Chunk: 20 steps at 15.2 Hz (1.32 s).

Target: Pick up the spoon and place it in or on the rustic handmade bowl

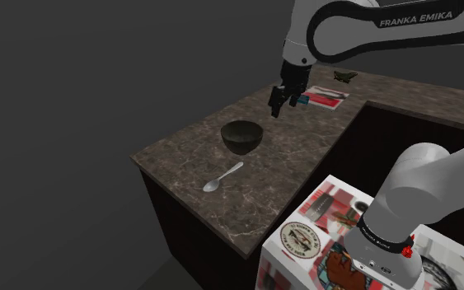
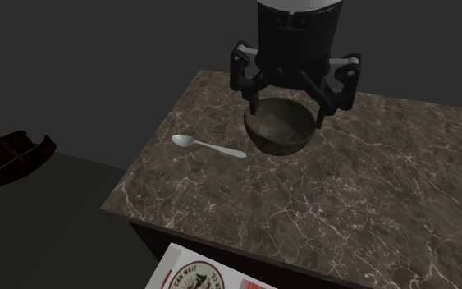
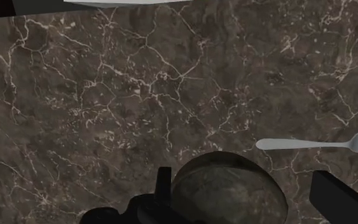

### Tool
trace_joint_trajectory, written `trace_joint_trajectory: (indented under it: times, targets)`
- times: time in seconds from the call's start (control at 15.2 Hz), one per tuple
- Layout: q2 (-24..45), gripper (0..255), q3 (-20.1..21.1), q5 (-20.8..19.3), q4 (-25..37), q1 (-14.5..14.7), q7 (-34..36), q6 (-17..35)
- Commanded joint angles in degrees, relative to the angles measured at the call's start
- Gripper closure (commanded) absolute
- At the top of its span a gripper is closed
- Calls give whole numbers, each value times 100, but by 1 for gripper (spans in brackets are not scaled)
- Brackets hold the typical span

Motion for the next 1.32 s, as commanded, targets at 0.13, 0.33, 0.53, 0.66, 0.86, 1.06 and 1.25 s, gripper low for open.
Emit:
trace_joint_trajectory:
  times: [0.13,0.33,0.53,0.66,0.86,1.06,1.25]
  targets:
    - [472,0,385,161,-67,152,398,533]
    - [868,0,671,237,-73,245,694,928]
    - [1318,0,963,266,-15,315,1002,1313]
    - [1644,0,1159,250,59,348,1220,1561]
    - [2172,0,1451,158,221,378,1573,1909]
    - [2741,0,1733,-31,446,393,1969,2220]
    - [3349,0,1994,-334,733,406,2417,2480]
